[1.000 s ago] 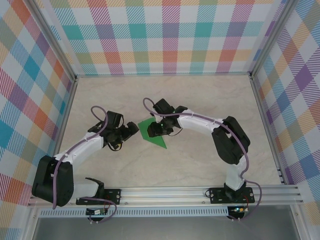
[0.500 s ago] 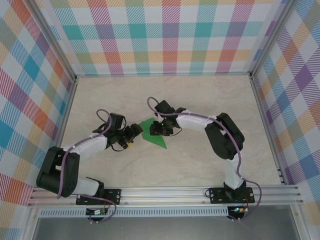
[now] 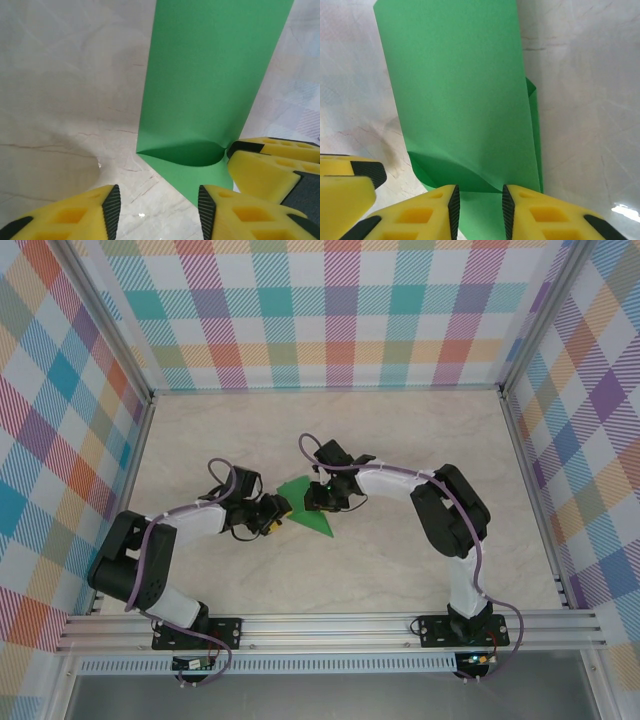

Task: Fold a paper plane with a square sheet of paper (pick it up from the middle)
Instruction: Fold the wing for the fifth time at the center of the table.

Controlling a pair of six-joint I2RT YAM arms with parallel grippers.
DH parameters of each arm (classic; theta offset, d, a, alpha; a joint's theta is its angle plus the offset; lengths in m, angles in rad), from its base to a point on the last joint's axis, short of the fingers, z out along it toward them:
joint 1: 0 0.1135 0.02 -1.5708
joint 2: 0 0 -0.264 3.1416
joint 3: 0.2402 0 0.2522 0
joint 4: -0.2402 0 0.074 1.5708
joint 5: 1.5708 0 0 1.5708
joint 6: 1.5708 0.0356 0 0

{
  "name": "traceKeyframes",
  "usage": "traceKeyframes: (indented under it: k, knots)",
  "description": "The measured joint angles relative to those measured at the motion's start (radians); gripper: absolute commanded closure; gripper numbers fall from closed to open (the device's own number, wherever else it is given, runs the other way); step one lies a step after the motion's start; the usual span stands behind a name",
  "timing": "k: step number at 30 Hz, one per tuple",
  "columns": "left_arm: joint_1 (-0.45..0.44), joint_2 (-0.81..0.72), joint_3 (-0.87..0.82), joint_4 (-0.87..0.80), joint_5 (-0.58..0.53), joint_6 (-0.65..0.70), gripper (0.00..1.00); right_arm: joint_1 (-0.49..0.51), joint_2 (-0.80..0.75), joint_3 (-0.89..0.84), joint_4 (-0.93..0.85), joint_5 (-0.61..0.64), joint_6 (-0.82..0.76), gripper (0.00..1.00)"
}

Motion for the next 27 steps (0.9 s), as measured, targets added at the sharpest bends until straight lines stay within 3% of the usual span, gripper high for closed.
traceKeyframes:
  k: [11, 17, 21, 27]
  knots:
    - [-0.022, 0.040, 0.024, 0.023, 0.014, 0.000, 0.64, -0.021, 0.002, -0.023, 0.005, -0.006, 0.000, 0.72]
    - [-0.035, 0.059, 0.027, 0.052, 0.042, -0.017, 0.74, -0.033, -0.040, -0.050, 0.027, -0.024, 0.000, 0.72]
    - [-0.037, 0.064, 0.033, 0.062, 0.056, -0.021, 0.83, -0.022, -0.121, -0.089, 0.054, -0.034, -0.004, 0.79]
    - [-0.041, 0.097, 0.055, 0.097, 0.077, -0.027, 0.89, 0.019, -0.162, -0.110, 0.078, -0.035, -0.018, 0.88]
